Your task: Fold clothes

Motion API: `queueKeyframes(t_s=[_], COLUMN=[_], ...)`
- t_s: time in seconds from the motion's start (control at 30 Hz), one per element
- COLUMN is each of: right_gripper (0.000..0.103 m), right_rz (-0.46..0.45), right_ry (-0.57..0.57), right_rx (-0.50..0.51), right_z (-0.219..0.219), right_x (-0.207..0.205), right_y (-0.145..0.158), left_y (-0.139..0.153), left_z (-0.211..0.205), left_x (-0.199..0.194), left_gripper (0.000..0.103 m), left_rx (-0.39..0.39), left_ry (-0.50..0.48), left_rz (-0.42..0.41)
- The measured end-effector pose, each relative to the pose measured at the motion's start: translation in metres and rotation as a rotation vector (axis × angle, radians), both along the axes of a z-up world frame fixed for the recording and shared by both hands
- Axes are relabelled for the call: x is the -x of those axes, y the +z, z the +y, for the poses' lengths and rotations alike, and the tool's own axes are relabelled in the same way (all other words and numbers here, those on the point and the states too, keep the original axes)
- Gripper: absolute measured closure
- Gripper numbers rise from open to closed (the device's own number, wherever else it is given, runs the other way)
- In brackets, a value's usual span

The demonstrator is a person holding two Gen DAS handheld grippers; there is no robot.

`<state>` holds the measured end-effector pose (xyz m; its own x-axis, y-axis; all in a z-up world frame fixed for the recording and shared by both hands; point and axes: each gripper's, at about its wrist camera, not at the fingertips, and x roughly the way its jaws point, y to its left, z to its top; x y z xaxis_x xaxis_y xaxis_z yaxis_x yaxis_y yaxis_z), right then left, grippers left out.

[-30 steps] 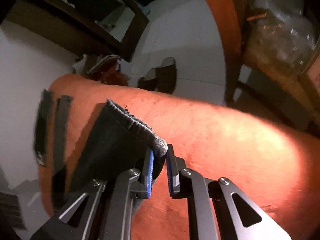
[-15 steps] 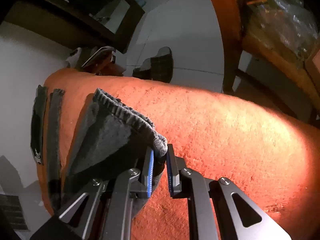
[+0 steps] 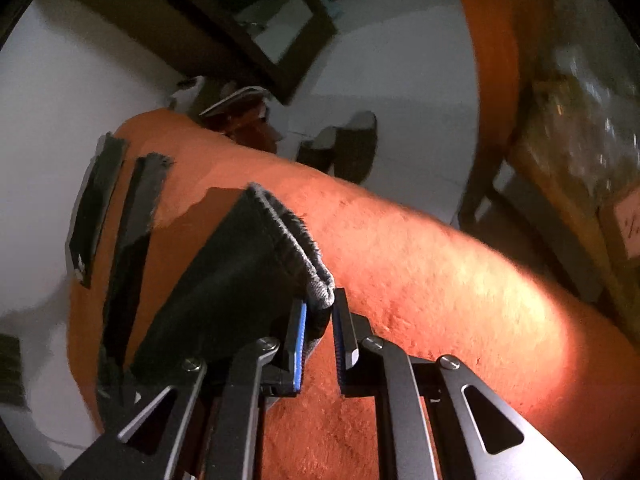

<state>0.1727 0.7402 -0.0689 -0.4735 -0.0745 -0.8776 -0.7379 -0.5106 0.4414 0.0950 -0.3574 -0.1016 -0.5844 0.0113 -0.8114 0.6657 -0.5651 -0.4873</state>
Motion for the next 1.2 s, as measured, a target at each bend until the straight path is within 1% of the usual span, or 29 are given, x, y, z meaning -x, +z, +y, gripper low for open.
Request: queueKeyframes(t_s=[0.1,0.17,0.2,0.27,0.3,0.33,0.4,0.43,0.47,0.53,0.57,0.6,0.67,0.7,0.73,0.77,0.8,0.83,0.93,1.0,1.13,1.2], right_gripper=[0.092,0.092,0.092,0.092,0.103,0.103,0.103,0.103,0.103,0.103,0.103,0.103,0.097,0.088,0.074,0.065,0.048,0.040,0.040,0.037,0.037,0.037], right_rz=[-0.018,-0.036,-0.042,-0.035,-0.017,0.007,0.058,0.072,0.067,0.036,0.035,0.039,0.040,0.029,0.006,-0.020,-0.045,-0.058,-0.055,-0.041,0.016,0.031], right_ry=[0.016,0.045,0.055,0.032,-0.010,-0.055,-0.121,-0.135,-0.120,-0.018,0.019,0.059,0.114,0.140,0.162,0.180,0.196,0.202,0.164,0.106,-0.016,-0.052], right_rx=[0.067,0.078,0.083,0.070,0.023,-0.041,-0.161,-0.203,-0.209,-0.117,-0.079,-0.040,0.021,0.041,0.045,0.043,0.050,0.072,0.168,0.194,0.257,0.258], right_z=[0.018,0.026,0.030,0.035,0.040,0.045,0.061,0.069,0.074,0.075,0.068,0.058,0.038,0.026,0.015,0.005,-0.006,-0.014,-0.026,-0.023,-0.015,-0.014], right_x=[0.009,0.018,0.023,0.029,0.030,0.029,0.024,0.021,0.021,0.027,0.028,0.030,0.034,0.037,0.039,0.040,0.041,0.040,0.031,0.023,0.011,0.013], right_y=[-0.035,-0.046,-0.048,-0.036,-0.017,0.006,0.051,0.069,0.075,0.066,0.056,0.045,0.021,0.007,-0.006,-0.016,-0.029,-0.040,-0.062,-0.068,-0.078,-0.078], left_y=[-0.038,-0.044,-0.040,-0.027,-0.019,-0.013,-0.011,-0.013,-0.022,-0.038,-0.044,-0.049,-0.059,-0.061,-0.062,-0.063,-0.062,-0.062,-0.061,-0.059,-0.059,-0.059], left_z=[-0.009,-0.016,-0.019,-0.023,-0.023,-0.023,-0.021,-0.020,-0.017,-0.014,-0.017,-0.021,-0.029,-0.032,-0.033,-0.033,-0.033,-0.033,-0.030,-0.027,-0.023,-0.024], left_x=[-0.002,0.005,0.006,0.011,0.015,0.017,0.018,0.020,0.023,0.028,0.025,0.023,0.019,0.020,0.020,0.020,0.021,0.021,0.024,0.023,0.022,0.022], left_gripper=[0.079,0.078,0.078,0.079,0.079,0.079,0.079,0.079,0.079,0.072,0.072,0.069,0.066,0.065,0.064,0.064,0.063,0.062,0.059,0.058,0.058,0.058], left_rx=[-0.016,-0.019,-0.022,-0.018,0.000,0.012,0.003,0.000,0.004,0.002,-0.031,-0.071,-0.146,-0.165,-0.173,-0.179,-0.179,-0.177,-0.158,-0.149,-0.136,-0.136], left_ry=[-0.035,-0.050,-0.043,-0.026,-0.021,-0.018,-0.018,-0.021,-0.033,-0.049,-0.034,-0.012,0.029,0.037,0.041,0.045,0.048,0.051,0.043,0.030,-0.001,-0.003], left_rz=[-0.052,-0.058,-0.049,-0.021,-0.012,-0.009,-0.032,-0.047,-0.072,-0.115,-0.118,-0.111,-0.100,-0.103,-0.108,-0.114,-0.121,-0.126,-0.137,-0.143,-0.159,-0.164])
